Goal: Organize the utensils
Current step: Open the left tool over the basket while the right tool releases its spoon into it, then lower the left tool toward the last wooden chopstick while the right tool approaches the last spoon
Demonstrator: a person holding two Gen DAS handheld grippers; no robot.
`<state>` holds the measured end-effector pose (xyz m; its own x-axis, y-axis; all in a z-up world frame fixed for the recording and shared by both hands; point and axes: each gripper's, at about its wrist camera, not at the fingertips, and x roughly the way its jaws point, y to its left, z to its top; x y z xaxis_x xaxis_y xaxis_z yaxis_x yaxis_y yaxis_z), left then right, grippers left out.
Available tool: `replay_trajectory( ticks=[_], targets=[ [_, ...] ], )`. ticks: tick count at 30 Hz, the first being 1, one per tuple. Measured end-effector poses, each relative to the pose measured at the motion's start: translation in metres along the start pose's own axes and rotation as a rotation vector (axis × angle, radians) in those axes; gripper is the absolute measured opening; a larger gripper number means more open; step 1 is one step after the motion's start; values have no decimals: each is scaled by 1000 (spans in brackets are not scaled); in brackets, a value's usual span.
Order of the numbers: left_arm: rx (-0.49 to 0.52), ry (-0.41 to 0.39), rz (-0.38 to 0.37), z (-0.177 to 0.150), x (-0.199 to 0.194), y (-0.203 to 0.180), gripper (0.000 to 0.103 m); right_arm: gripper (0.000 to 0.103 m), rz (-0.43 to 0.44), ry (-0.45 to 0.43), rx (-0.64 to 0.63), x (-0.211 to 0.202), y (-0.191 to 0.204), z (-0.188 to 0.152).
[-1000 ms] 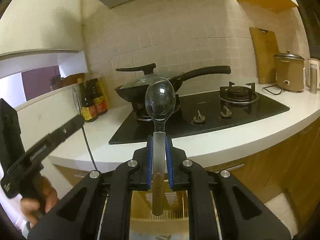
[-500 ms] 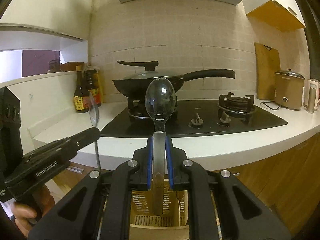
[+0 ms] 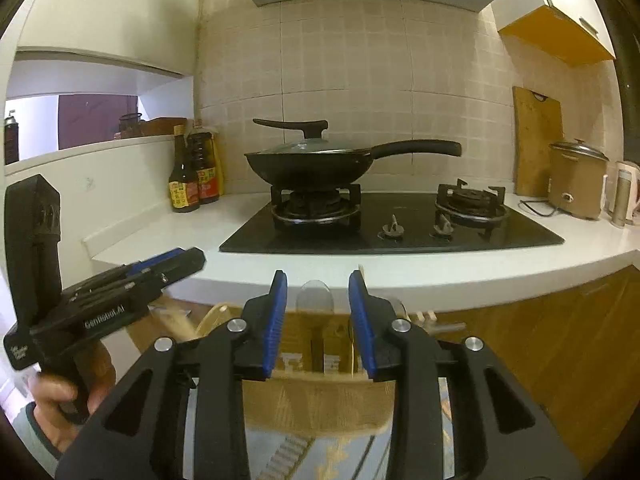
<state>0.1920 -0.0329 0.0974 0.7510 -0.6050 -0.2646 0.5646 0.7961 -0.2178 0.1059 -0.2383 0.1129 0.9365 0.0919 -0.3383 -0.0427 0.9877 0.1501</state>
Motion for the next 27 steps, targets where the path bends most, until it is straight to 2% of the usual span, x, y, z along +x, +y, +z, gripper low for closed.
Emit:
replay_trajectory(
  ticks=[3,7,9,11,16,20,23,27],
  targets=[
    [-19,9,14,-4,-26,-1,50,29,-12,46,6,-21,0,-5],
    [8,97,126,-15,-59,-14,51,29,20,171,35,-40,2,-17],
    [5,133,152,-22,-69,-18,52,29,35,243,43,-44,6,-25],
    [-11,205,183,-36,-78,-20,52,29,57,324,69,-47,9,-41],
    [-85,349,203,-79,-87,-15,52,29,63,537,172,-36,13,-101],
    [-79,419,206,-110,-89,-20,52,29,56,708,216,-20,14,-141],
    [-78,498,205,-130,-81,-24,52,29,79,776,261,-17,13,-162],
    [-77,603,216,-150,-63,-26,51,29,79,816,268,-18,16,-177]
  ],
)
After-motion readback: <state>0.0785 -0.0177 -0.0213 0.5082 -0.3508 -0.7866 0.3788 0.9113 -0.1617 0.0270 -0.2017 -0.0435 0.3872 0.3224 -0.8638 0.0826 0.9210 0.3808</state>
